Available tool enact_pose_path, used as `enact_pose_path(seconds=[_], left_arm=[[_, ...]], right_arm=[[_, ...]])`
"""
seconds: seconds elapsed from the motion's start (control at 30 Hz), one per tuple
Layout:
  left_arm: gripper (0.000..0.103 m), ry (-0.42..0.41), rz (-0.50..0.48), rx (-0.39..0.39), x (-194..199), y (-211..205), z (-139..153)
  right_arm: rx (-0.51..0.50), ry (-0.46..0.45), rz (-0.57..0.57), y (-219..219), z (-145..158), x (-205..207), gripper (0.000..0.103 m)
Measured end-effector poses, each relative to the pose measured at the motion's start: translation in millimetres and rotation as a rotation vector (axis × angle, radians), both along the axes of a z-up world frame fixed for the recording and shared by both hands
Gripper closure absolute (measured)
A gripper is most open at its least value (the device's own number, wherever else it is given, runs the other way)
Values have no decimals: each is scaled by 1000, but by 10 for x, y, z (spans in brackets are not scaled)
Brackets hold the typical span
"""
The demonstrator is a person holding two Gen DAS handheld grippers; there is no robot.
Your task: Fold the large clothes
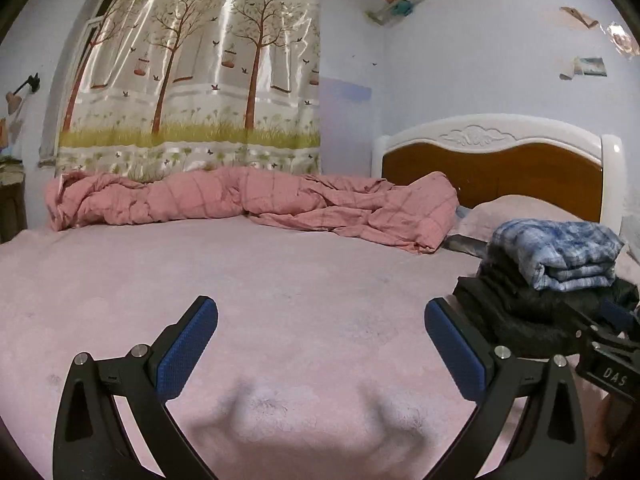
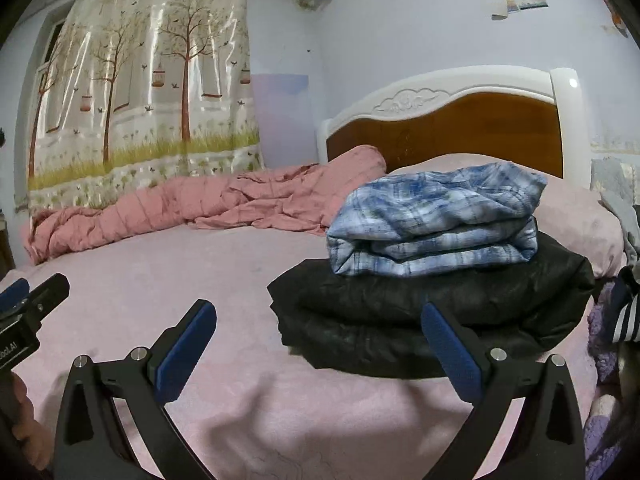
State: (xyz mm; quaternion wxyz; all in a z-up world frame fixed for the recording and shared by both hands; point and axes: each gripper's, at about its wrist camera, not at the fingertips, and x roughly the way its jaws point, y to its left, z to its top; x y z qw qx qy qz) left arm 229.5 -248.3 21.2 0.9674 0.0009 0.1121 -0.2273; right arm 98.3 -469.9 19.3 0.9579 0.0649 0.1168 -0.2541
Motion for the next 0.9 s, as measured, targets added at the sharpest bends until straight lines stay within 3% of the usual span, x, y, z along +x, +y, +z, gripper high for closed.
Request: enact_pose_path(seconds=[0.23,0.47,0.9], left_arm=[[0,9,1,-17,38,-13,-8],[0,-26,-15,11,5,-93,-5],[0,-46,-14,20,-45,-97,15]], right_arm=[[-41,37,-13,71,-51,68,0],[17,53,-16,-79,-78,99,0],[1,84,2,-113,-95,225,0]])
